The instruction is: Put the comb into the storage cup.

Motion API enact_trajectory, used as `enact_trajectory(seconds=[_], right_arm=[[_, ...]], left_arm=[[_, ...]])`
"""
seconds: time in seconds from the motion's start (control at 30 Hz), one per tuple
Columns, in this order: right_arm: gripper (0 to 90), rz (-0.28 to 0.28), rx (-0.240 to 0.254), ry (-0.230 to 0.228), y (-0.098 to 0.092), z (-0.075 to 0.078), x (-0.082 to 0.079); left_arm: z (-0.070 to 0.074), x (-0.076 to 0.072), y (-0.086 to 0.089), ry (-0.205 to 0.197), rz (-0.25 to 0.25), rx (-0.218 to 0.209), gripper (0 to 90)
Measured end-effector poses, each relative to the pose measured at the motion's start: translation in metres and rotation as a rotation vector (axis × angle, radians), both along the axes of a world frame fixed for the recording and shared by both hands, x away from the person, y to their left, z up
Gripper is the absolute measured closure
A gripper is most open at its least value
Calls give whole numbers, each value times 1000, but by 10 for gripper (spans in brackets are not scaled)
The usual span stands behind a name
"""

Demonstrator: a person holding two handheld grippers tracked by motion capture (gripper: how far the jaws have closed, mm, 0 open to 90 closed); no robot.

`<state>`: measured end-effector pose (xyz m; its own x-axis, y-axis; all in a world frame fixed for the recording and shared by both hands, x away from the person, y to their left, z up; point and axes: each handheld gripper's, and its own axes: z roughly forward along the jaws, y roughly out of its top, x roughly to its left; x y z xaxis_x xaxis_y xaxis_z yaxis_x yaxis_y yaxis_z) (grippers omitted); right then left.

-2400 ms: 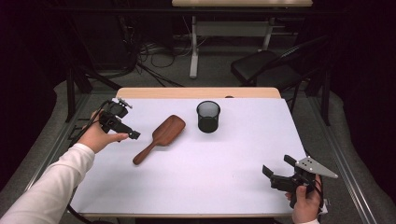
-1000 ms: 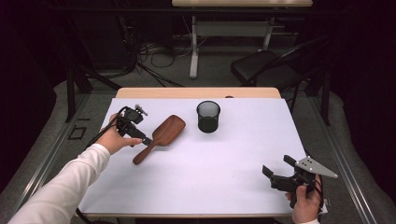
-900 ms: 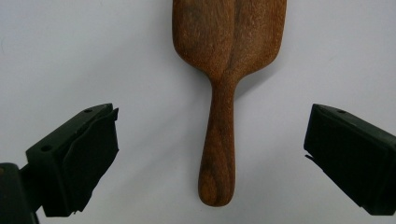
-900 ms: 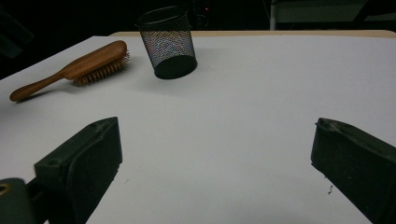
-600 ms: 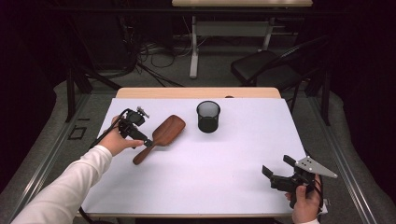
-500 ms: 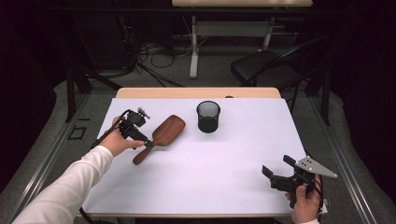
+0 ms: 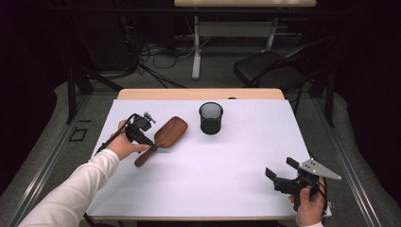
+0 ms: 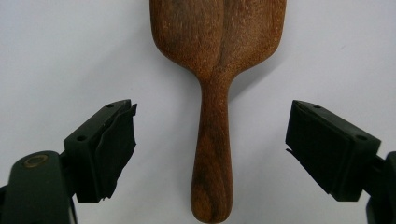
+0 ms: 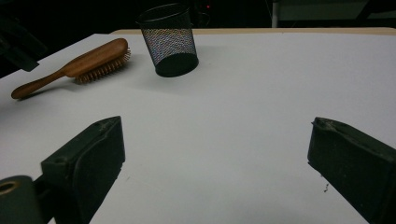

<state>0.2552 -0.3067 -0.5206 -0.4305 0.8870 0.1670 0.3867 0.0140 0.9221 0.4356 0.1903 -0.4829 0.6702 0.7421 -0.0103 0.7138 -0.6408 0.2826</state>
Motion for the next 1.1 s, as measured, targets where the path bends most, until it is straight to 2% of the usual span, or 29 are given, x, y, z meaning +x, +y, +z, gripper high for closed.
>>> enact_trajectory(seconds=[0.2,0.37,0.57,0.67,0.9,1.03,1.1], right_arm=[[46,1,11,14,1,0,0],[49,-1,9,4,0,-1,1],[53,-2,11,7,0,-1,1],[53,-2,13,7,0,-1,1],[54,-5,13,9,-1,-1,1],[54,-5,14,11,-1,-1,1],[54,-5,14,13,-1,-1,1]], left_arm=[[-3,1,-3,6,4,2,168],[-4,1,-5,1,-3,1,170],[-6,0,-8,7,-14,18,218],[-6,0,-7,8,-7,2,239],[-10,1,-5,10,8,3,273],[-12,1,-5,15,0,4,283],[-12,2,-6,26,-9,8,326]])
